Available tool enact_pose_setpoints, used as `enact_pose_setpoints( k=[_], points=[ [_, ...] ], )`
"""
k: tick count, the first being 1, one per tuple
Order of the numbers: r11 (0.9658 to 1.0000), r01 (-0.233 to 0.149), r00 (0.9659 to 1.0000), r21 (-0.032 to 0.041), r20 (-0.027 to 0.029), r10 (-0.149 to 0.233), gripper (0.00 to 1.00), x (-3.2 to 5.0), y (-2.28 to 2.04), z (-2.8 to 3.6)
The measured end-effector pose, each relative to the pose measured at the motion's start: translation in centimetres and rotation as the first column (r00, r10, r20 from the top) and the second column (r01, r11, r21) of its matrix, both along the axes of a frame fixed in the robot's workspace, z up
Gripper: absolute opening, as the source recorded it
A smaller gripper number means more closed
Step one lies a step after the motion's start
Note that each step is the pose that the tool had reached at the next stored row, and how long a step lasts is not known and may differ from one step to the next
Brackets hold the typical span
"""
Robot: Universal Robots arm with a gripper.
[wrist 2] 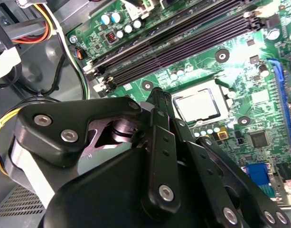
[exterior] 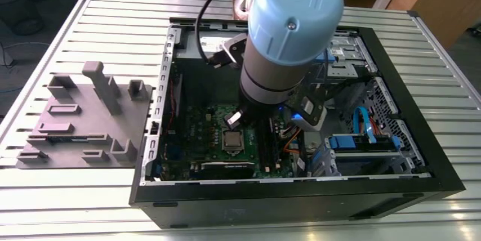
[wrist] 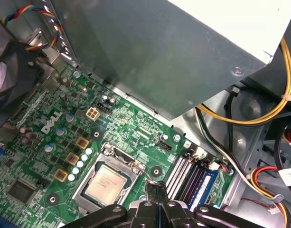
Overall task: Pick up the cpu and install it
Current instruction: 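Close the cpu cover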
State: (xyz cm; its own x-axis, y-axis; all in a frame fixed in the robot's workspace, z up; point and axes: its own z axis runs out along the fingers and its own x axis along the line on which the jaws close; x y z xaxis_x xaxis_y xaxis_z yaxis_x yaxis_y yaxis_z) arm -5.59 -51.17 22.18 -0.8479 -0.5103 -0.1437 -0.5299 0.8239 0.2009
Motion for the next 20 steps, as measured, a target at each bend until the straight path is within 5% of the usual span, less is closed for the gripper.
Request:
enact_pose_setpoints(
  k=[7, 20],
  points=[
    [1.0000, 0.000, 1.0000, 0.0006, 0.0000, 0.000, 0.11, 0.01, 0.53, -0.05],
    [1.0000, 0.000, 1.0000, 0.0013, 0.0001, 0.000, 0.11, 0.01, 0.82, -0.08]
  ],
)
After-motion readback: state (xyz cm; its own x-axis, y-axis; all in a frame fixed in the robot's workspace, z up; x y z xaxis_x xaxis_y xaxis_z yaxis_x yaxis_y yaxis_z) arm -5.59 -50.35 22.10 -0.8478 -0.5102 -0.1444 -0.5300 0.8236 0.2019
